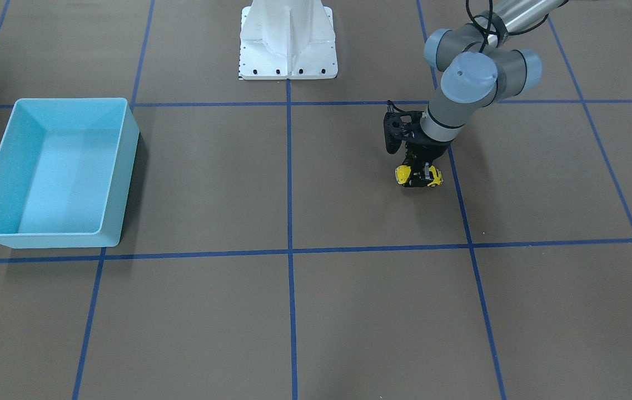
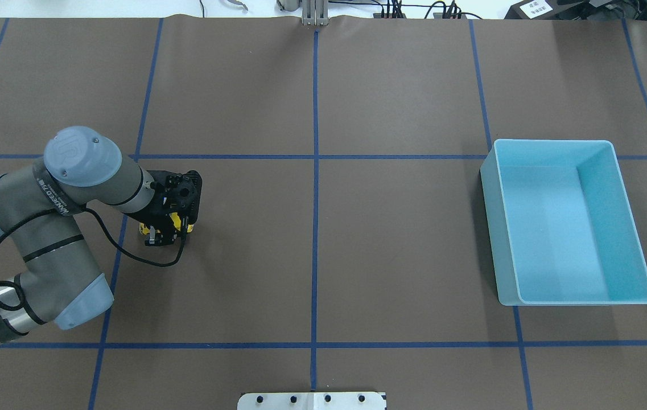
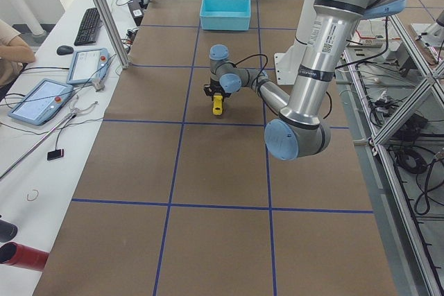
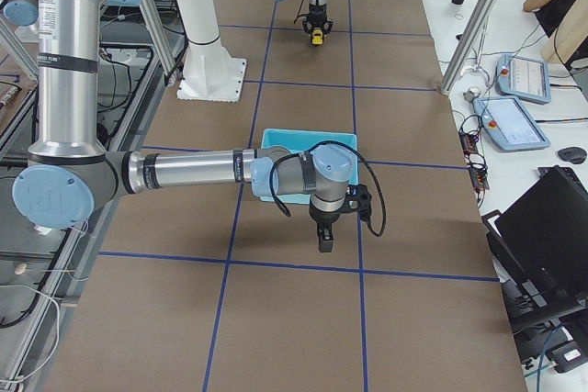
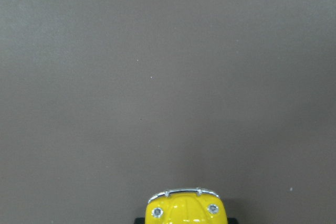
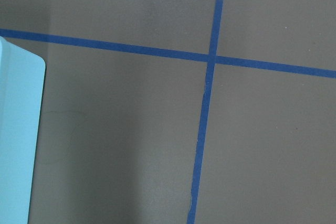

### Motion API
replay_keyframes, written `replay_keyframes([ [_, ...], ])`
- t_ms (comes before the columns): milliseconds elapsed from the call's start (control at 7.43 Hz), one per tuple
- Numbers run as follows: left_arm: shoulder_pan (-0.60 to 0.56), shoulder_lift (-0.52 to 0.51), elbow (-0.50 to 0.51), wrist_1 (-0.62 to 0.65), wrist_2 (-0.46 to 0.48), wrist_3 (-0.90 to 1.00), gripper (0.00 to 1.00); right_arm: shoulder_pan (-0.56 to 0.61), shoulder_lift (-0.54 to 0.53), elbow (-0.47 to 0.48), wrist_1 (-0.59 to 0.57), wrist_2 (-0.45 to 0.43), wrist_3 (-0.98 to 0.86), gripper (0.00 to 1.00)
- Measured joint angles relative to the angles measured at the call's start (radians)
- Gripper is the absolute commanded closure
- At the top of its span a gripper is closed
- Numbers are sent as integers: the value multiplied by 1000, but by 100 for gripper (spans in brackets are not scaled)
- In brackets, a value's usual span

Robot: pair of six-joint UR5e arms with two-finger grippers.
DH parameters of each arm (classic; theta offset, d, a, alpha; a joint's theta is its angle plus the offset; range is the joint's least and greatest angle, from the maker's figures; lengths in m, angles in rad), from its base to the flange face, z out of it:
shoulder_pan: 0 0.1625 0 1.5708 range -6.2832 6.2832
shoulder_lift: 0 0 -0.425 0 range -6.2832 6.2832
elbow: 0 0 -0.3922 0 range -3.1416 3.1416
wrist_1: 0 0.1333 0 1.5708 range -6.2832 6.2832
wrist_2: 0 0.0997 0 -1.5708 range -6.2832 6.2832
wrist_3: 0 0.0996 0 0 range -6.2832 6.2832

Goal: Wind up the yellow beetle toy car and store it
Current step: 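Slide the held car along the table away from the left arm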

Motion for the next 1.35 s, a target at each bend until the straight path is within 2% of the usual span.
replay_keyframes([
  [673,2,-5,7,2,-44,-20,64,-1,0,0,0,-1,0,0],
  [1346,2,4,8,-6,-51,-16,65,-2,0,0,0,-1,0,0],
])
